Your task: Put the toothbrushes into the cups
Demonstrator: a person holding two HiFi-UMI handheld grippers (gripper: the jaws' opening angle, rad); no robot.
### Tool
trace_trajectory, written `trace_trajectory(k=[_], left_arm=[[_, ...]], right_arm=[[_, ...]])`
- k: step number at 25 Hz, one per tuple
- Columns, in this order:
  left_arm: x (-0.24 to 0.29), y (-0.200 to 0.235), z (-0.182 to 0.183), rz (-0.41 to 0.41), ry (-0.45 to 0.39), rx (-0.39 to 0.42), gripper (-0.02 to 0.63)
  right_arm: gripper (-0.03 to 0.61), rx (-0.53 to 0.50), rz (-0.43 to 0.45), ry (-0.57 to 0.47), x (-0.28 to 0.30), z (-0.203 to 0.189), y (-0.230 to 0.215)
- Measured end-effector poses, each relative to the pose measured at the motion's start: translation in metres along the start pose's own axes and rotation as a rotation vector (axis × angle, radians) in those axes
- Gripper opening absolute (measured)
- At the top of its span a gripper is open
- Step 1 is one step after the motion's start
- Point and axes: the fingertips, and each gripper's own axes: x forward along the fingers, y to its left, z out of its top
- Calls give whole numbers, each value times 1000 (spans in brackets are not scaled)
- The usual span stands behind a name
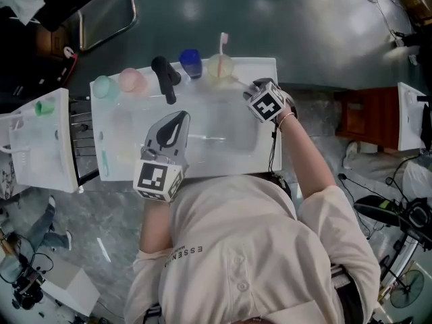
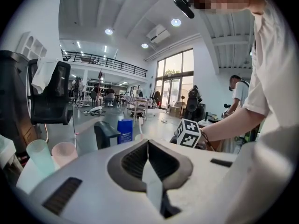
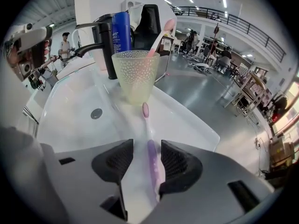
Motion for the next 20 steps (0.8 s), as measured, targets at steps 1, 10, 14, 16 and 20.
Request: trace_trajectory(k=[1,10,14,16,20], left_arm=[[0,0,-1,6,3,-3,3],[-8,-8,-7,32,1,-16,3],[-16,-10,-8,33,-9,-41,3],[-22,-9,-11,35,-19,-79,3],[-37,1,-14,38,-37,-104,3]], right_arm=[[192,-5,-3,8,0,0,1],[51,-25,-24,40,-10,-8,11],[51,29,-58,0,-25,-17,9],[51,54,-89,-39,-38,-14,6],[51,73,-170,-148,-70,12,2]])
